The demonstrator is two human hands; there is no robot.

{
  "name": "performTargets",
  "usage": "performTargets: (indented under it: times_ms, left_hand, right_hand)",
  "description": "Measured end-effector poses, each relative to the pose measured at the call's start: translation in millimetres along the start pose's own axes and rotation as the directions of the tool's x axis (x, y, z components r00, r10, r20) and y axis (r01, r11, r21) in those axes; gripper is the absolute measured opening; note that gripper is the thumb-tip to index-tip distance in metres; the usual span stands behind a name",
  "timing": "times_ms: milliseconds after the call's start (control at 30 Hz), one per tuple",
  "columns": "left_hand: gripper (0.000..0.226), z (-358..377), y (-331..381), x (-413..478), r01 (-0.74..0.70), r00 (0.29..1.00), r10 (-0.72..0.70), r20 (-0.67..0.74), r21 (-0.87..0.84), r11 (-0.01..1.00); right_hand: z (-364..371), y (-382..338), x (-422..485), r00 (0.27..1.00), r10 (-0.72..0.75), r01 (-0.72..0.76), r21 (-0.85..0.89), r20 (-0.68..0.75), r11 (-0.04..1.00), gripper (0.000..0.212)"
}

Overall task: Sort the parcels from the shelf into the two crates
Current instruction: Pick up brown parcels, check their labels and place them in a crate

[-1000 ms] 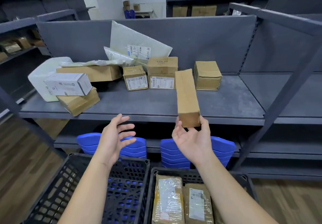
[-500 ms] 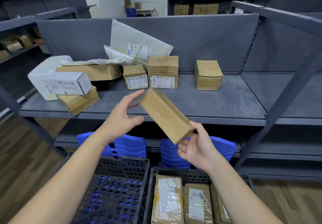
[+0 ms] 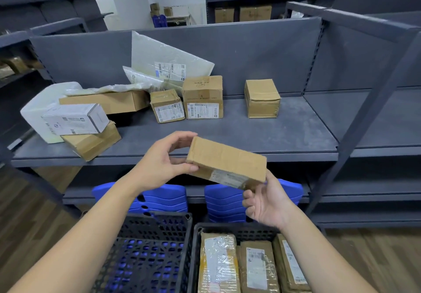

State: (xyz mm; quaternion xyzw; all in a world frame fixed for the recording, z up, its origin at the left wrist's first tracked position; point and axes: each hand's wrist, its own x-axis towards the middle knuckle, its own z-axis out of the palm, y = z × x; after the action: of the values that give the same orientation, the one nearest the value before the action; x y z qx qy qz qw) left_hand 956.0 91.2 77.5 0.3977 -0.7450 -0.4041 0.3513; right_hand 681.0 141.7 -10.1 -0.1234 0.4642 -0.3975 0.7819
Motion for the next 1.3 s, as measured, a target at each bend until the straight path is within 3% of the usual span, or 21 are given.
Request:
performTargets:
  times_ms: [67, 100, 133, 200, 267, 333, 433, 500, 600, 667, 767, 833, 1033, 1200, 1300]
  left_hand:
    - [0.060, 4.6, -2.6, -0.4, 0.066, 0.985, -0.086, -0.147, -0.138, 0.988]
    - [0.053, 8.8, -3.1, -0.9, 0.128, 0.959, -0.201, -0.198, -0.332, 0.935]
    - [0.044, 14.3, -4.3, -0.5, 0.196, 0.918, -0.352, -0.182, -0.564, 0.802]
    - [0.038, 26.3, -7.9, 0.3, 0.238, 0.823, -0.568, -0.015, -0.898, 0.369]
    - [0.041, 34.6, -13.6, 0.4, 0.153, 0.774, -0.626, 0.097, -0.988, 0.036]
    - [0.043, 40.0, -17.7, 2.1, 0.085, 0.767, -0.630, 0.120, -0.993, -0.086]
    - [0.044, 42.3, -20.9, 3.9, 0.060, 0.772, -0.624, 0.122, -0.991, -0.120]
    - [0.046, 41.0, -20.7, 4.1, 0.061, 0.774, -0.625, 0.101, -0.995, -0.084]
    - [0.048, 35.6, -12.8, 2.5, 0.077, 0.802, -0.598, 0.017, -0.994, 0.075]
    - [0.046, 32.8, -3.3, -0.1, 0.058, 0.831, -0.547, -0.100, -0.963, 0.264]
    - [0.046, 33.2, 11.1, -7.7, -0.063, 0.855, -0.362, -0.372, -0.767, 0.639]
    - [0.056, 34.3, 18.0, -12.7, -0.122, 0.836, -0.273, -0.476, -0.646, 0.753]
    - [0.062, 37.0, 23.1, -19.6, -0.097, 0.843, -0.242, -0.480, -0.578, 0.810]
    - [0.067, 20.1, 18.7, -22.0, 0.059, 0.844, -0.306, -0.440, -0.491, 0.869]
    - [0.061, 6.5, 15.9, -18.0, 0.120, 0.859, -0.295, -0.419, -0.395, 0.911]
  right_hand:
    - [-5.3, -0.7, 4.6, 0.995, -0.059, 0.067, 0.104, -0.078, 0.992, 0.071]
    - [-7.9, -0.7, 7.0, 0.989, -0.088, 0.104, 0.139, -0.115, 0.985, 0.072]
    - [-10.4, 0.0, 9.6, 0.983, -0.114, 0.137, 0.168, -0.143, 0.976, 0.071]
    - [-13.9, 2.2, 12.7, 0.975, -0.144, 0.178, 0.205, -0.169, 0.963, 0.065]
    - [-14.6, 4.5, 13.9, 0.973, -0.151, 0.186, 0.210, -0.175, 0.960, 0.060]
    - [-13.2, 6.3, 14.2, 0.973, -0.148, 0.182, 0.201, -0.175, 0.963, 0.056]
    - [-11.6, 7.6, 13.3, 0.971, -0.158, 0.188, 0.173, -0.177, 0.967, 0.053]
    - [-10.2, 7.5, 12.1, 0.970, -0.171, 0.199, 0.154, -0.175, 0.968, 0.051]
    - [-6.2, 6.8, 12.5, 0.969, -0.183, 0.206, 0.133, -0.165, 0.969, 0.049]
    - [-2.7, 5.9, 13.6, 0.968, -0.197, 0.215, 0.114, -0.153, 0.970, 0.049]
    - [1.5, 4.8, 16.0, 0.965, -0.231, 0.241, 0.075, -0.126, 0.968, 0.049]
    - [3.9, 3.0, 17.3, 0.963, -0.248, 0.256, 0.069, -0.102, 0.964, 0.049]
    - [27.3, -7.8, 6.2, 0.912, -0.401, 0.397, -0.064, -0.089, 0.916, 0.045]
    - [46.3, -40.6, -23.9, 0.697, -0.716, 0.705, -0.217, 0.040, 0.675, 0.059]
    - [48.6, -51.4, -35.4, 0.694, -0.700, 0.712, -0.305, 0.170, 0.632, 0.069]
